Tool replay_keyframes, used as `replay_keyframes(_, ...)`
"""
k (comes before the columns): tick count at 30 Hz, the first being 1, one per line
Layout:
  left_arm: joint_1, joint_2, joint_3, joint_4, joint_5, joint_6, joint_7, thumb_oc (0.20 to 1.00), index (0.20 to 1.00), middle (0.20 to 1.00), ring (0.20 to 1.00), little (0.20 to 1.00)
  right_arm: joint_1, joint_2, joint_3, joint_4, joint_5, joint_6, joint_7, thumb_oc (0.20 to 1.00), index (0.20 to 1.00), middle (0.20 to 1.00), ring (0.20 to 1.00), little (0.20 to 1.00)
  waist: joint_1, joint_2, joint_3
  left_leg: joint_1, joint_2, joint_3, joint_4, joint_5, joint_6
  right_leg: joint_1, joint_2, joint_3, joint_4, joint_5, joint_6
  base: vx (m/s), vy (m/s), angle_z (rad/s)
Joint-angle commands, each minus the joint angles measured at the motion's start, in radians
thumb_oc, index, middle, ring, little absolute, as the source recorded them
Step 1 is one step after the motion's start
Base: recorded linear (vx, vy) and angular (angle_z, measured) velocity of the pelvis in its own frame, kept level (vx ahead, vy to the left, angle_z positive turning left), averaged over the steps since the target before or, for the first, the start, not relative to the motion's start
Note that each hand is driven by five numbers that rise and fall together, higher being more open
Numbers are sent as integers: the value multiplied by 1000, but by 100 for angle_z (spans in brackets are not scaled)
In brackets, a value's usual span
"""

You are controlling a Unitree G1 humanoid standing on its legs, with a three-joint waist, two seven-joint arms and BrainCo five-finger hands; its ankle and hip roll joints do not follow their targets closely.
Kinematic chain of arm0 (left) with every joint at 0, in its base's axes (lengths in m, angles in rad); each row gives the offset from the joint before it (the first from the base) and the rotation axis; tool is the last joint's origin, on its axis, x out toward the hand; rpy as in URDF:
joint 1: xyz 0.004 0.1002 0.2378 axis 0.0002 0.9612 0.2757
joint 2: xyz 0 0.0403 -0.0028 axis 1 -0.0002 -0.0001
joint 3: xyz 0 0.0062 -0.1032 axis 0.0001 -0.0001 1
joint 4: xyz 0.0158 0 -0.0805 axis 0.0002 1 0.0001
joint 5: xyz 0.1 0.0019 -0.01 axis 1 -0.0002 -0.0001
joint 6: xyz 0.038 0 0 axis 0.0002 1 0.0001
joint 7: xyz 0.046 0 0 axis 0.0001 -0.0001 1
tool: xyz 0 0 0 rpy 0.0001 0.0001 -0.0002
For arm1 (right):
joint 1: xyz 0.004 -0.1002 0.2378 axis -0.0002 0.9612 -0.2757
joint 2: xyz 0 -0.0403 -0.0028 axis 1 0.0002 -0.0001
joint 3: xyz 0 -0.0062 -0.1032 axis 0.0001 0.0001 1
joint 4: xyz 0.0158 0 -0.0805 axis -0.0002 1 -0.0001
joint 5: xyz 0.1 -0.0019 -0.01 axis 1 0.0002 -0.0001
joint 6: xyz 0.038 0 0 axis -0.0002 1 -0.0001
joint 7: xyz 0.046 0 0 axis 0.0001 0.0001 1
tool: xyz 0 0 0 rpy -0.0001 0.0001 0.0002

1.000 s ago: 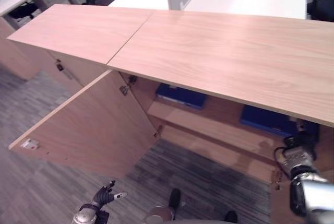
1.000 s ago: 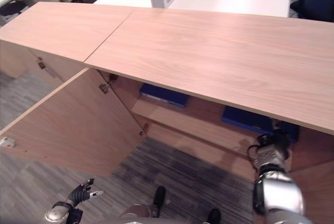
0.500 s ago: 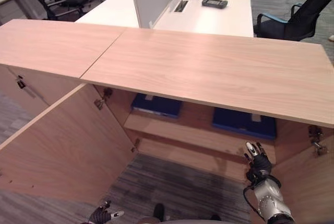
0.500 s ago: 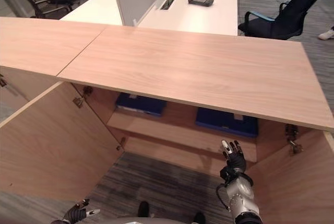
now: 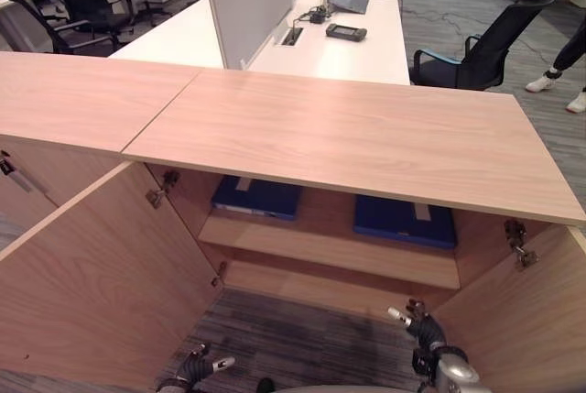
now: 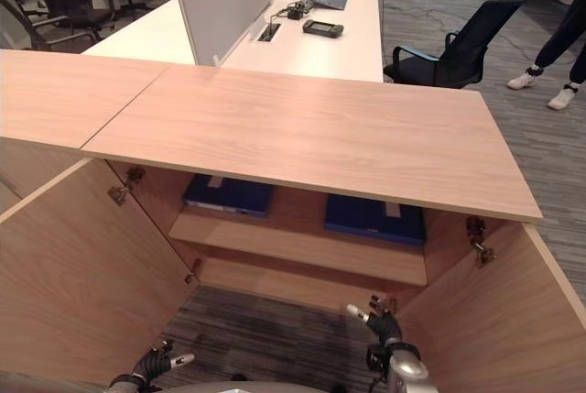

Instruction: Put the empty folder in the office cabinet

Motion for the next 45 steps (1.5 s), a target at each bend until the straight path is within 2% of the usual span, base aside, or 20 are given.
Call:
replay_keyframes(1,-81,21,-8,37,30,-20,40,1000,1000,1000,1000,1000,-66,0,2,7,-48,-15,-21,1000,1000,1000,1000,1000,33,-3,36,48,87,-23,12,-74,-49,-23,-68,-25,119,-48,78,7,82,5)
replay_keyframes(8,-111,30,-4,26,3,-21,59,1000,1000,1000,1000,1000,-104,45,29,95,-85,-2,-43,1000,1000,1000,1000,1000,70,-35,58,57,55,-44,12,-97,-7,-61,-116,-34,253,-42,97,-22,113,12)
replay_keyframes(9,-119,38,-1,11,-4,-18,67,1000,1000,1000,1000,1000,-114,56,28,100,-74,3,-48,1000,1000,1000,1000,1000,76,-42,81,68,37,-58,14,-96,12,-107,-140,-8,366,63,119,-38,81,29)
replay_keyframes(10,-123,42,0,4,-12,-19,74,1000,1000,1000,1000,1000,-124,58,31,101,-73,7,-50,1000,1000,1000,1000,1000,75,-36,95,74,39,-70,16,-92,19,-140,-133,26,421,110,125,-37,79,29)
replay_keyframes(12,-128,47,-3,0,-12,-20,79,1000,1000,1000,1000,1000,-126,63,36,101,-71,6,-50,1000,1000,1000,1000,1000,75,-26,109,75,45,-88,17,-86,26,-168,-110,62,471,120,126,-53,38,22)
replay_keyframes(13,-131,49,-7,-1,-11,-22,81,1000,1000,1000,1000,1000,-127,63,37,100,-68,2,-52,1000,1000,1000,1000,1000,75,-18,114,72,46,-102,17,-82,31,-181,-83,92,485,98,125,11,97,56)
replay_keyframes(14,-140,45,-22,-3,-10,-21,84,1000,1000,1000,1000,1000,-117,66,45,95,-55,-5,-55,1000,1000,1000,1000,1000,63,-3,111,66,43,-149,15,-78,40,-186,12,152,475,-60,90,63,109,68)
replay_keyframes(15,-146,38,-32,-6,-10,-21,85,1000,1000,1000,1000,1000,-112,66,48,92,-44,-7,-58,1000,1000,1000,1000,1000,49,2,110,50,33,-182,18,-69,43,-191,89,208,435,-139,66,161,95,79)
replay_keyframes(16,-165,38,-42,8,-10,-16,92,1000,1000,1000,1000,1000,-105,58,53,108,-37,-11,-67,1000,1000,1000,1000,1000,41,-11,115,35,5,-195,24,-70,43,-161,131,258,359,-178,42,93,47,80)
replay_keyframes(17,-166,38,-42,8,-10,-17,92,1000,1000,1000,1000,1000,-106,58,52,108,-37,-11,-67,1000,1000,1000,1000,1000,40,-10,114,33,6,-196,24,-68,43,-160,131,257,353,-173,42,71,-64,126)
replay_keyframes(18,-176,25,-45,17,-6,-18,94,1000,1000,1000,1000,1000,-105,56,50,107,-27,-10,-67,1000,1000,1000,1000,1000,56,-27,108,22,-27,-227,18,-64,29,-110,119,244,237,-148,26,97,-194,153)
replay_keyframes(19,-174,-3,-46,40,-18,-22,103,1000,1000,1000,1000,1000,-91,48,52,119,-41,-8,-71,1000,1000,1000,1000,1000,50,-19,95,6,-32,-263,12,-47,17,-84,127,264,194,-148,13,105,-197,153)
replay_keyframes(28,-163,-32,-40,64,-30,-22,90,1000,1000,1000,1000,1000,-98,-32,25,121,-73,-6,-66,1000,1000,1000,1000,1000,61,17,79,-74,-43,-307,12,-3,-31,-29,101,169,41,-110,13,-6,-71,81)
replay_keyframes(29,-163,-43,-38,61,-37,-19,85,1000,1000,1000,1000,1000,-110,-66,0,123,-68,-11,-74,1000,1000,1000,1000,1000,51,32,101,-109,-7,-153,25,13,-48,-5,72,99,14,-110,21,-149,111,42)
replay_keyframes(32,-167,-45,-40,50,-24,-12,78,1000,1000,1000,1000,1000,-126,-69,-15,137,-56,-8,-86,1000,1000,1000,1000,1000,21,29,108,-107,73,130,75,12,-38,-19,43,19,25,-97,24,-149,62,67)
replay_keyframes(33,-166,-45,-40,50,-24,-12,78,1000,1000,1000,1000,1000,-127,-69,-15,138,-56,-9,-86,1000,1000,1000,1000,1000,22,30,110,-107,74,131,81,6,-39,-17,43,20,25,-99,24,-132,19,127)
replay_keyframes(34,-163,-43,-41,44,-9,-9,73,1000,1000,1000,1000,1000,-123,-59,-20,144,-44,-8,-90,1000,1000,1000,1000,1000,8,24,104,-98,102,216,130,-11,-40,-18,26,-25,28,-93,20,-98,19,113)
replay_keyframes(37,-155,-47,-39,41,1,-9,75,1000,1000,1000,1000,1000,-110,-43,-28,141,-40,-6,-87,1000,1000,1000,1000,1000,-5,19,92,-77,107,249,170,-45,-44,-10,8,-79,28,-86,16,-52,19,80)
replay_keyframes(39,-152,-50,-37,45,3,-7,75,1000,1000,1000,1000,1000,-102,-26,-32,155,-39,0,-84,1000,1000,1000,1000,1000,-12,24,76,-46,102,256,137,-50,-42,2,4,-111,31,-84,20,31,76,121)
replay_keyframes(45,-161,-47,-50,65,22,4,77,1000,1000,1000,1000,1000,-116,25,-25,183,-32,8,-92,1000,1000,1000,1000,1000,11,-1,58,-25,49,210,65,-54,-11,5,-24,-124,43,-69,38,35,137,47)
